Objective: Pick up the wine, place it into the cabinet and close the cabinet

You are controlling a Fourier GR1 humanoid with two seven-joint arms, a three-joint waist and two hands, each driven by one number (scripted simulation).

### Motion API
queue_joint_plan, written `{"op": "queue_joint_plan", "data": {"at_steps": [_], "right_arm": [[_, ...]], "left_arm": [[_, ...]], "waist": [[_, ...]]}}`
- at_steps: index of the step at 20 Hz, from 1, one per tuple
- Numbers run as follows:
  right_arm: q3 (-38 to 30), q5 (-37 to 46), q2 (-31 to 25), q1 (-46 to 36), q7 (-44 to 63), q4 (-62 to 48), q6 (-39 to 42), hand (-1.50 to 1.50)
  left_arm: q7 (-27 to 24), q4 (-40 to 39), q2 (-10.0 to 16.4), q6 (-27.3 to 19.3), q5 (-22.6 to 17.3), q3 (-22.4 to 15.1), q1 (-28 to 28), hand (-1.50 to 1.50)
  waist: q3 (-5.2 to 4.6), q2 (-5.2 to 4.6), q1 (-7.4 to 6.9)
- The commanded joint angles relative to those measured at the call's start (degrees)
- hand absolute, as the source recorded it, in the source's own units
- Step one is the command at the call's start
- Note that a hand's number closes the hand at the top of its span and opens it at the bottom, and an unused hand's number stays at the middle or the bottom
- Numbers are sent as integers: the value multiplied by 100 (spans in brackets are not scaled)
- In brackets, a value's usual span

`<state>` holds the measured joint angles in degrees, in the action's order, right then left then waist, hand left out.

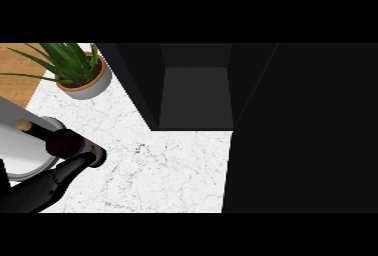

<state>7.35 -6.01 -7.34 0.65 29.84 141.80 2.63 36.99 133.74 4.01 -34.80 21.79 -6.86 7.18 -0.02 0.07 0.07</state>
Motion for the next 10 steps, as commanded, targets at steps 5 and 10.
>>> {"op": "queue_joint_plan", "data": {"at_steps": [5,10], "right_arm": [[157,-213,-2,455,553,1218,16,-150],[252,73,161,251,362,756,-62,-150]], "left_arm": [[-259,31,142,294,-1015,745,-456,-150],[-1137,-230,-135,459,-1782,979,-990,-150]], "waist": [[-1,10,33],[-3,1,1]]}}
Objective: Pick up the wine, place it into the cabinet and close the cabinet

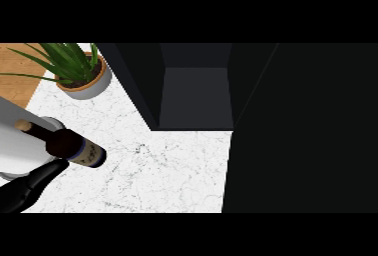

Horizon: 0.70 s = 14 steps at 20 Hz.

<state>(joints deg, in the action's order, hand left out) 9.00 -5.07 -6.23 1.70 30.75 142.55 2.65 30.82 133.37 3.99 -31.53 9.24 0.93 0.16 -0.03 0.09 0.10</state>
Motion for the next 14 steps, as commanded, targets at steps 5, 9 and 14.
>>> {"op": "queue_joint_plan", "data": {"at_steps": [5,9,14], "right_arm": [[-489,-687,-273,-140,978,1065,-25,-150],[-9,-193,5,-213,929,1016,-155,-150],[-629,-686,-135,-121,532,675,181,-150]], "left_arm": [[-728,-492,40,629,-1222,722,-598,-150],[-1213,-1008,-179,683,-1374,760,-499,-150],[-1887,-1631,-104,1125,-1928,1246,-671,-150]], "waist": [[-4,4,10],[-3,3,7],[2,-1,-2]]}}
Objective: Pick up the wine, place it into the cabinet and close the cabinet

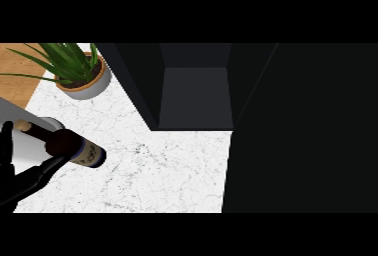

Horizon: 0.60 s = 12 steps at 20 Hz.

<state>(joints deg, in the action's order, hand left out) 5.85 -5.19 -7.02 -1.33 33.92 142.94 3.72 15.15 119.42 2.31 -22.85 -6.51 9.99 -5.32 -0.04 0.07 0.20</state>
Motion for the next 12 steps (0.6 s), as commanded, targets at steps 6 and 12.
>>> {"op": "queue_joint_plan", "data": {"at_steps": [6,12], "right_arm": [[90,-192,86,-102,753,922,-208,-150],[-42,-334,130,-173,686,832,-154,-150]], "left_arm": [[-1476,-1032,-224,403,-351,406,-364,-150],[-1471,-1204,-52,757,-690,629,-475,-150]], "waist": [[-1,5,-9],[3,8,-24]]}}
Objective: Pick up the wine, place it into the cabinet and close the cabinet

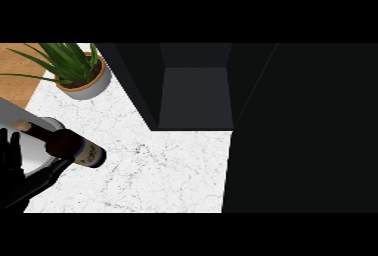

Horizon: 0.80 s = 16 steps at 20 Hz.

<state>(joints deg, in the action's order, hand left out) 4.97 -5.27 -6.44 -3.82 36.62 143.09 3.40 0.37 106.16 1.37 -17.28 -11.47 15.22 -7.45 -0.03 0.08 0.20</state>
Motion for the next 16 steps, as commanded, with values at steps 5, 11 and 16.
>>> {"op": "queue_joint_plan", "data": {"at_steps": [5,11,16], "right_arm": [[30,-493,19,423,252,951,80,-150],[-159,-614,44,604,57,837,184,-150],[-136,-567,-2,96,621,973,-7,-150]], "left_arm": [[-633,-704,25,387,-269,264,-51,-150],[-1269,-1596,-8,758,-310,234,50,-150],[-1312,-1705,-118,688,-310,142,198,-150]], "waist": [[1,1,6],[2,-2,26],[1,0,9]]}}
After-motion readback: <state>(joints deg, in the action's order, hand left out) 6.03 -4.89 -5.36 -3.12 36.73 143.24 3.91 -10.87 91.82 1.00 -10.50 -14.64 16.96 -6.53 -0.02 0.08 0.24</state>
